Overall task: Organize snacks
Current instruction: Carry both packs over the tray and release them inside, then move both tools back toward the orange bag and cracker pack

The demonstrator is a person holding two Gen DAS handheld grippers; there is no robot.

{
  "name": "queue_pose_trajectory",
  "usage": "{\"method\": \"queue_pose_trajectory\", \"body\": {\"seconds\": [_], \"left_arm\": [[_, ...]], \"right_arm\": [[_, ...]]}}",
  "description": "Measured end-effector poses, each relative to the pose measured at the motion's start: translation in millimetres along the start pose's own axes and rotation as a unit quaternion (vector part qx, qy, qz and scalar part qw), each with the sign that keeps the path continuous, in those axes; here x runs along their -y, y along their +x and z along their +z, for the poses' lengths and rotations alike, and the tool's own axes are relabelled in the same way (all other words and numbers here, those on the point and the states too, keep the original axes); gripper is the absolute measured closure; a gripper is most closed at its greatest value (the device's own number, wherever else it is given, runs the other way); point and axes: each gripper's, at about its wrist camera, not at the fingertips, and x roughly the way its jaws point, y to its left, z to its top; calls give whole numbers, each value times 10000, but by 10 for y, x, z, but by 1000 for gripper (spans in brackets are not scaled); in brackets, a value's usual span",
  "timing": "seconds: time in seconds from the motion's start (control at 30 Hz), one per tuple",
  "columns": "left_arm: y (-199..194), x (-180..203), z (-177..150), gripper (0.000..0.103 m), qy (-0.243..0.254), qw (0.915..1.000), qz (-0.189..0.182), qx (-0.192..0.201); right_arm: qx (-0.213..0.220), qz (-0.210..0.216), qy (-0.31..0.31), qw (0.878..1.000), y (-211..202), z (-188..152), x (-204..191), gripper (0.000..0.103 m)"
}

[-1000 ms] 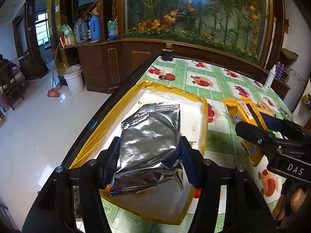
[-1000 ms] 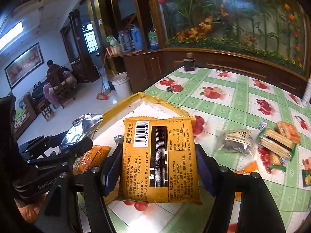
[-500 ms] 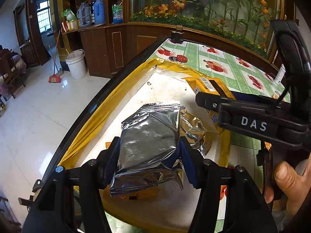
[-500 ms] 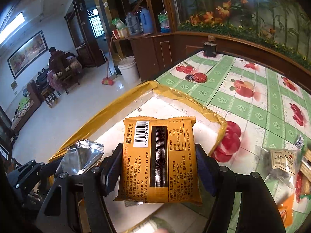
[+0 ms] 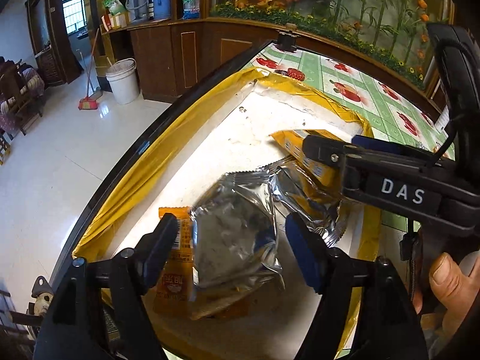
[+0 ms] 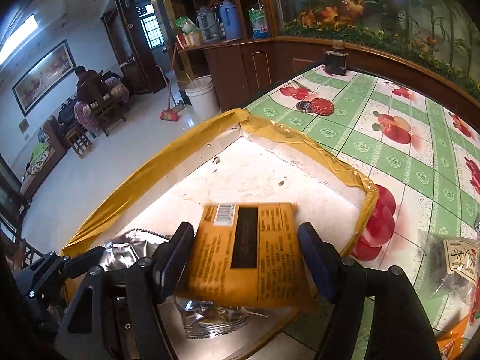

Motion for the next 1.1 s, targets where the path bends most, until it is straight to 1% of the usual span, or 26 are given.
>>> {"method": "queue_pose_trajectory", "body": {"seconds": [0.03,0.1,0.17,0.23,0.33,0.47,0.6,0.7,0.83,0.97,1.1], "left_arm": [[-19,-5,6,18,-23,10000,25,19],[-72,-22,13,17,-72,9999,97,84],[-126,-26,21,14,-104,9996,211,138],[-171,-12,35,13,-96,9994,287,195],[-250,44,42,13,-36,9993,263,281],[-365,193,35,13,181,9984,318,422],[-463,329,49,13,307,9979,258,499],[-521,428,55,13,346,9978,168,547],[-562,609,58,14,444,9974,-41,563],[-581,873,46,14,683,9955,-300,582],[-575,1175,18,14,1007,9921,-536,520]], "right_arm": [[27,-28,29,10000,-30,-2,8,24],[99,-32,94,9999,-108,-7,42,23],[193,-97,160,9996,-218,-16,86,22],[295,-136,213,9992,-347,-39,134,19],[394,-237,284,9985,-517,-100,199,18],[482,-312,396,9976,-732,-203,319,18],[529,-457,521,9962,-922,-319,466,17],[580,-567,605,9949,-1094,-458,597,17],[656,-761,779,9919,-1334,-670,826,16],[703,-958,1057,9873,-1557,-874,1120,16],[724,-1156,1307,9820,-1750,-1070,1392,16]]}}
